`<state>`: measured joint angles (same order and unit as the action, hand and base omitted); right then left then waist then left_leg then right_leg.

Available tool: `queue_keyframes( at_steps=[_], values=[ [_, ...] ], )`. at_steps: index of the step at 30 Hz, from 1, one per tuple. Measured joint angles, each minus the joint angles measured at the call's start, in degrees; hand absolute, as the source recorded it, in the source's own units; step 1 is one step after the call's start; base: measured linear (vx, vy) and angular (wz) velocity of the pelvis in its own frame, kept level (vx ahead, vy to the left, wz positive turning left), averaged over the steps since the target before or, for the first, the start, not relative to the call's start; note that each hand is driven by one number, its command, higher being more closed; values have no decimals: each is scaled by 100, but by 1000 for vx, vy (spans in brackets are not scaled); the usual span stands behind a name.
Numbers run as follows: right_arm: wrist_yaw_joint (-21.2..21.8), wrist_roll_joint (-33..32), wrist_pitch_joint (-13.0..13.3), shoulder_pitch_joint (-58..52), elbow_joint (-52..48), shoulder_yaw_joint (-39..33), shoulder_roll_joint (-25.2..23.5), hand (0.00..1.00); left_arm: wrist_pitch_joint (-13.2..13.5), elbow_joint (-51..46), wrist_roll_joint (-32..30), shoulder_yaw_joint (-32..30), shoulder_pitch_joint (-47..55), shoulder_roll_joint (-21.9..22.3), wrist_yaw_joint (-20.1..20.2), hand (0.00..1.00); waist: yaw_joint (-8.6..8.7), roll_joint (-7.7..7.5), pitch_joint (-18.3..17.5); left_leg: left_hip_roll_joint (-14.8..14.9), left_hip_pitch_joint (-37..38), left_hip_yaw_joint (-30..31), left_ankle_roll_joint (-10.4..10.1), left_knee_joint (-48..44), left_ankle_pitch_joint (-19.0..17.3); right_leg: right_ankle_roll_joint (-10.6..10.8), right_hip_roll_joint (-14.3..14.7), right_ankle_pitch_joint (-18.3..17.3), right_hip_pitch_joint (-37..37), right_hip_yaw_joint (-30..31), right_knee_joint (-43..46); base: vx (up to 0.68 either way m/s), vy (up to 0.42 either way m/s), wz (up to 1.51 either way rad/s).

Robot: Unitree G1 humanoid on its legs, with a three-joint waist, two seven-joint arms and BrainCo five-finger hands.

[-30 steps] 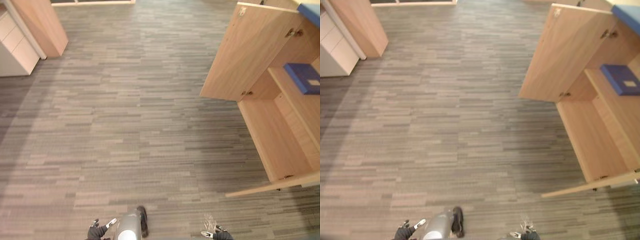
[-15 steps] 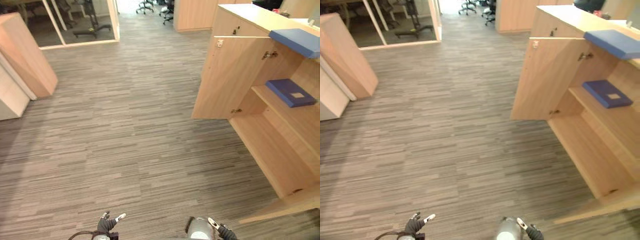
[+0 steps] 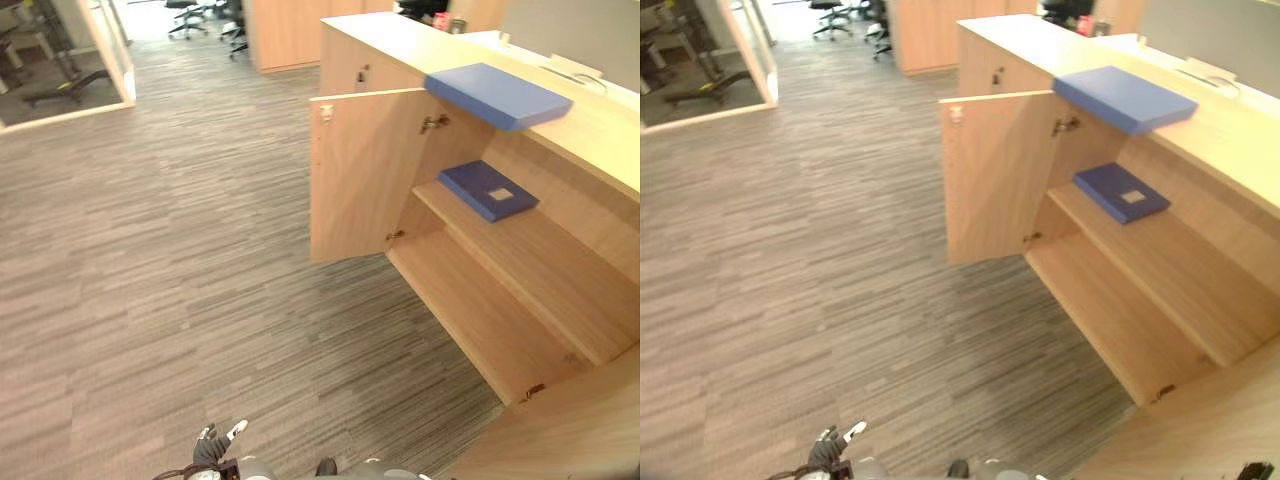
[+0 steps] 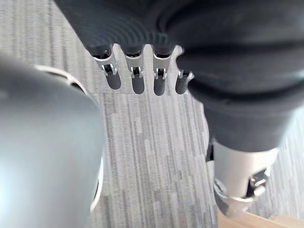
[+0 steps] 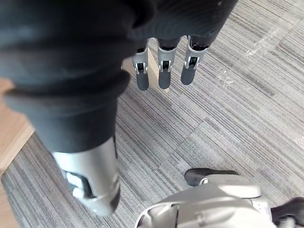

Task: Walk over to the cabinet, pick up the folder, carry it to the office cabinet, place the folder inside the office cabinet, then close the office cabinet door

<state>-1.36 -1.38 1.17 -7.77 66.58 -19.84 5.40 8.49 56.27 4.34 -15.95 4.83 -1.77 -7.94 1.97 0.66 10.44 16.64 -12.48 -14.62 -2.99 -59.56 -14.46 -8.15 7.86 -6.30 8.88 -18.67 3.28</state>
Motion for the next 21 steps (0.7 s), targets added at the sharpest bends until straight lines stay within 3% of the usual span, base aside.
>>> queue_keyframes(
  at_steps=[2, 3, 5, 7, 9, 10, 11, 12, 13, 14, 15, 16, 18, 21],
  values=[
    [-1, 1, -5, 87, 57, -99, -14, 0, 67, -68, 29, -8, -8, 9, -52, 0, -130, -13, 23, -383, -284, 405, -22, 1500, -55, 17, -6, -10, 373, 395, -224, 436, 28, -106],
    [-8, 0, 8, 111, 28, -82, -8, 0, 109, -81, 55, -78, -7, 61, -80, 0, -181, -20, 24, -570, -317, 791, -99, 2695, 66, 70, 2, -44, 548, 648, -404, 374, 69, -95],
    [-27, -3, 33, 150, -97, -32, -24, 0, 120, -128, 167, -226, -9, 159, -140, 0, -235, -18, 24, -800, -372, 1557, -107, 4101, 425, 167, 16, -147, 744, 905, -616, 372, 105, -95],
    [-50, -3, 54, 140, -155, -32, -69, 0, 142, -102, 492, -277, -12, 191, -172, 0, -321, -67, -2, -1104, -444, 2137, -87, 4395, 894, 317, -112, -310, 902, 1167, -535, 537, 170, -96],
    [-50, 0, 57, 143, -207, -67, -143, 0, 133, -5, 600, -393, -27, 180, -173, 0, -356, -99, -79, -1257, -373, 2076, 13, 4318, 1157, 474, -296, -403, 888, 1310, -294, 536, 185, -78],
    [-45, 5, 59, 138, -285, -146, -166, 0, 114, 117, 675, -414, -52, 185, -169, 0, -338, -115, -92, -1383, -248, 1967, 144, 4336, 1356, 693, -509, -614, 658, 1295, 314, 442, 196, -66],
    [-43, 10, 57, 153, -280, -150, -167, 0, 115, 193, 697, -486, -73, 187, -169, 0, -355, -123, -102, -1443, -132, 1885, 164, 4385, 1401, 722, -645, -758, 421, 1251, 885, 525, 281, -94],
    [-22, 25, 54, 182, -288, -161, -195, 0, 108, 279, 701, -576, -93, 132, -172, 0, -406, -142, -107, -1508, 309, 1579, 101, 4675, 1576, 622, -1036, -916, -114, 1063, 2368, 492, 305, -84],
    [-5, 26, 51, 170, -303, -157, -248, 0, 102, 341, 688, -531, -91, 20, -170, 0, -362, -280, -83, -1736, 741, 1436, 176, 4957, 1581, 464, -1582, -829, -479, 667, 3601, 474, 289, -60],
    [16, 22, 46, 144, -281, -138, -266, 0, 84, 434, 675, -369, -90, -91, -168, 0, -235, -392, -63, -1995, 1160, 1380, 348, 5139, 1471, 171, -2313, -788, -655, -15, 4580, 451, 276, -17],
    [14, 7, 52, 147, -283, -151, -260, 0, 83, 451, 671, -311, -81, -133, -166, 0, -207, -383, -68, -2056, 1315, 1354, 424, 5193, 1419, 103, -2574, -833, -706, -299, 4827, 403, 256, -17],
    [34, 29, 66, 171, -296, -135, -212, 0, 83, 439, 666, -300, -75, -209, -164, 0, -170, -315, -48, -2040, 1653, 1282, 477, 5371, 1384, 251, -2829, -914, -810, -708, 4952, 404, 283, -27],
    [44, 28, 118, 184, -290, -124, -202, 0, 86, 440, 647, -297, -91, -403, -163, 0, -158, -219, 11, -1822, 2046, 1194, 540, 5556, 1258, 665, -2632, -1129, -1011, -814, 4488, 276, 188, -31],
    [76, 26, 175, 230, -291, 11, -218, 0, 85, 456, 644, -188, -141, -537, -153, 0, -141, -280, 17, -1602, 2307, 907, 484, 5751, 981, 838, -2174, -1137, -1511, -804, 3235, 196, 60, -41]
  ],
)
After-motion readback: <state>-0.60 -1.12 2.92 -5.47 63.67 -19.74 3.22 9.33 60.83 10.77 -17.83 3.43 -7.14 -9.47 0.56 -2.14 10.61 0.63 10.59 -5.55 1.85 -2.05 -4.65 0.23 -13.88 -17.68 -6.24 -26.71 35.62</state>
